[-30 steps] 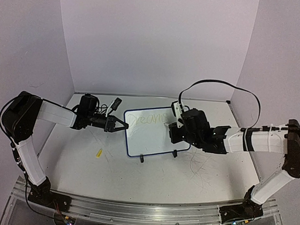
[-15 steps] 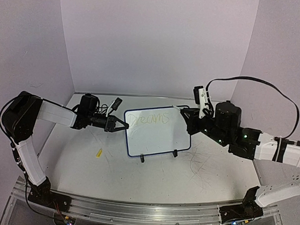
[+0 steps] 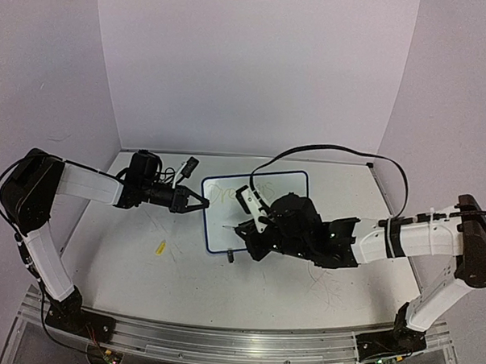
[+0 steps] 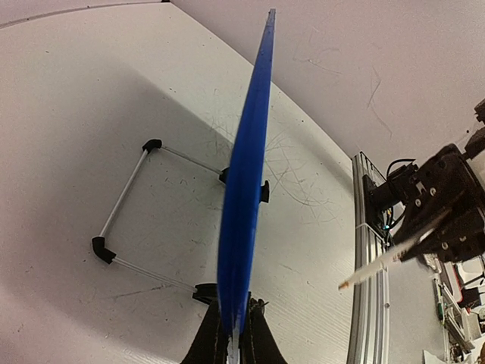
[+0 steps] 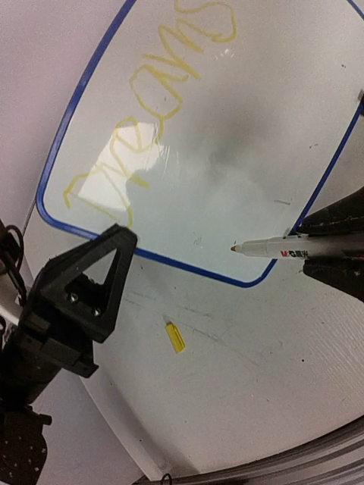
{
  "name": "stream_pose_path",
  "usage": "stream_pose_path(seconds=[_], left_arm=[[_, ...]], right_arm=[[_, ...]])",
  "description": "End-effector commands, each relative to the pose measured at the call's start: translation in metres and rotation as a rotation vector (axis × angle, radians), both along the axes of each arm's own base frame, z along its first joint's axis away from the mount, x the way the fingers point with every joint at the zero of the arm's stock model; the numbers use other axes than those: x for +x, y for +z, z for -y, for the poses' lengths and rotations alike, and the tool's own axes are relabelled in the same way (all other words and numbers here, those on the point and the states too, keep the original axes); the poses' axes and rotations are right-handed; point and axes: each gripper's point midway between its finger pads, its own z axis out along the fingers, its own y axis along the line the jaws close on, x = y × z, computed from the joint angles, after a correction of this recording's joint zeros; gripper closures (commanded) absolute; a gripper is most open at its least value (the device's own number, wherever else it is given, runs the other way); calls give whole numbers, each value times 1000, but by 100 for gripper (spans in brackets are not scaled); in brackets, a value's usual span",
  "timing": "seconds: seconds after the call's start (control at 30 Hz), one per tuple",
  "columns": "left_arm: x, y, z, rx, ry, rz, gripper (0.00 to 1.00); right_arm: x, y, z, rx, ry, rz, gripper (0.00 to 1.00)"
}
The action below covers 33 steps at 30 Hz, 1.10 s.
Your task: Write a sentence on the whiteboard
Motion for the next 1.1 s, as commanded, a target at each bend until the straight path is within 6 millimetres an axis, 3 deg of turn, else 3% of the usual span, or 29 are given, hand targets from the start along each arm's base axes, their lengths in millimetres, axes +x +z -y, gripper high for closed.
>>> stream_pose_path(seconds=[0.0,0.23,0.47,0.9,1.07], left_arm=[[14,13,-3,28,53,80,100],[12,11,-1,33,47,79,100],[11,12,1,31,38,75,100],[9,12,2,30,28,75,100],[9,11,2,31,27,74,100]], right_arm=[[-1,19,-28,57,15,31,100],[3,12,-46,56,29,40,100],[22,17,-26,78,-127,95,100],[25,4,-47,57,-94,72,100],[34,1,-40,62,-137,59,100]])
